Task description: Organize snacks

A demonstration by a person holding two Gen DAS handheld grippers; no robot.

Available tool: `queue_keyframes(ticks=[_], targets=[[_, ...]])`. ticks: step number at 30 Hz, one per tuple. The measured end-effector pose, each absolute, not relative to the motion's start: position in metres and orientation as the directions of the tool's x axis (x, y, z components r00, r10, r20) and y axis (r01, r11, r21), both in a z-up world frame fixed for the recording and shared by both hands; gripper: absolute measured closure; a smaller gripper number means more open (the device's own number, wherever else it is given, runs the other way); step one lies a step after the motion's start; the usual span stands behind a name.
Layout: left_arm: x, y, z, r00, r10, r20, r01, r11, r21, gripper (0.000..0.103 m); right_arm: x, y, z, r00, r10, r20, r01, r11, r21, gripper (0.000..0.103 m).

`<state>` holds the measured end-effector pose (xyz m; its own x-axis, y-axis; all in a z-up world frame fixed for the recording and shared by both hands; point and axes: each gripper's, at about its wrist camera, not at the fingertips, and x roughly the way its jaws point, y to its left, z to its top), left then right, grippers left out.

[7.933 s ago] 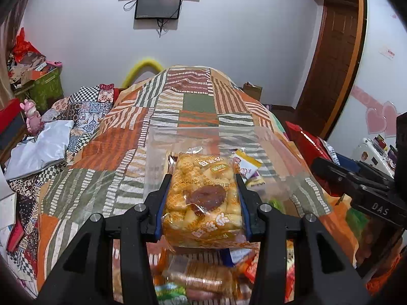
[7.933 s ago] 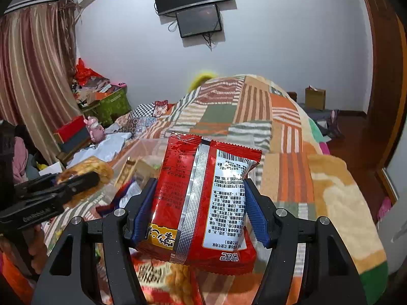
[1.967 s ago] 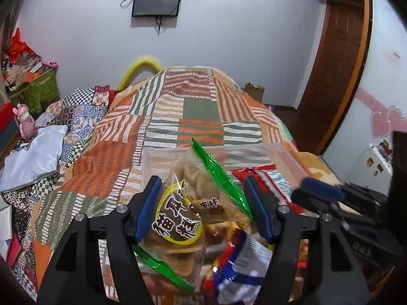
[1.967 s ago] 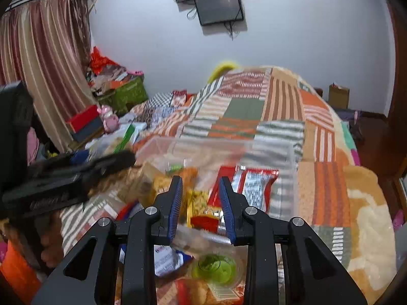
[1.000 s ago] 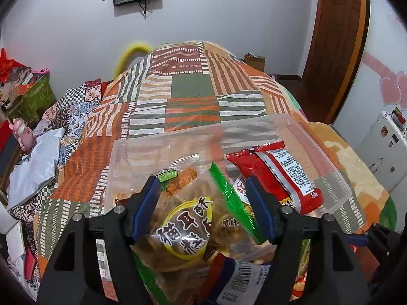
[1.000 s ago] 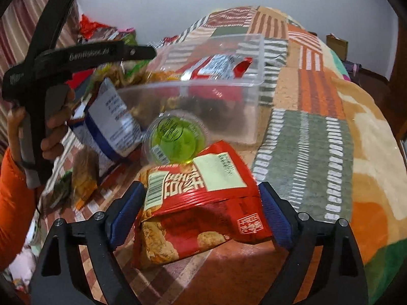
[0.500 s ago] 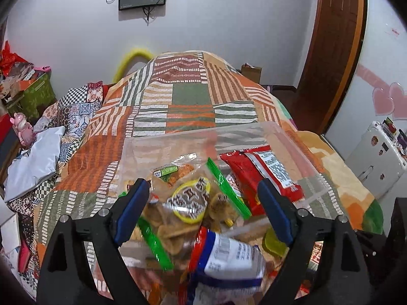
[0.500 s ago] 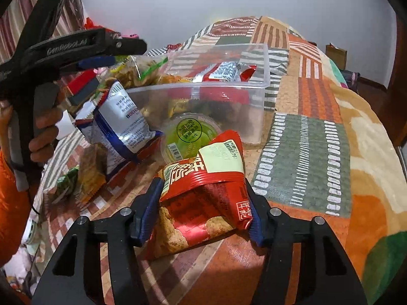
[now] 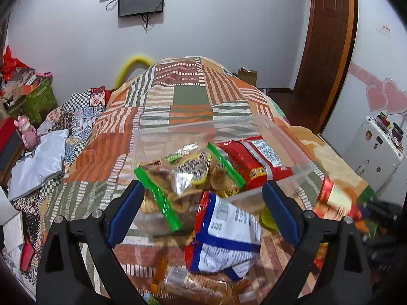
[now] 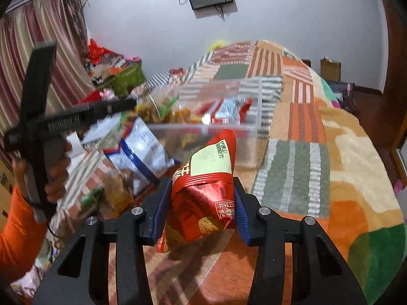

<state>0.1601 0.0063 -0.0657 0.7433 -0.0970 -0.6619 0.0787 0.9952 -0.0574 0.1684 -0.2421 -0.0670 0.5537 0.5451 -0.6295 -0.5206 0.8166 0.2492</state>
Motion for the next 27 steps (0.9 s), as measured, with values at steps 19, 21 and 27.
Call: queue_keyframes(ticks=[19, 21, 27], targets=[[0.155, 0.042, -0.103, 0.720, -0.107, -0.686, 0.038, 0.993, -0.115, 0.008, 0.279, -0.160, -0.054, 0.598, 0.514, -0.615, -0.529, 0.830, 0.179, 0.061], [0.156, 0.046, -0.105, 0.716, -0.113, -0.689, 0.034, 0.991, -0.128, 0.008, 0.282, -0.154, -0.059, 0.582, 0.516, -0.629, -0.530, 0.827, 0.189, 0.059], [0.151, 0.057, -0.109, 0.712, -0.112, -0.693, 0.009, 0.989, -0.150, 0.008, 0.276, -0.152, -0.061, 0.586, 0.472, -0.659, -0.525, 0.840, 0.134, 0.037]])
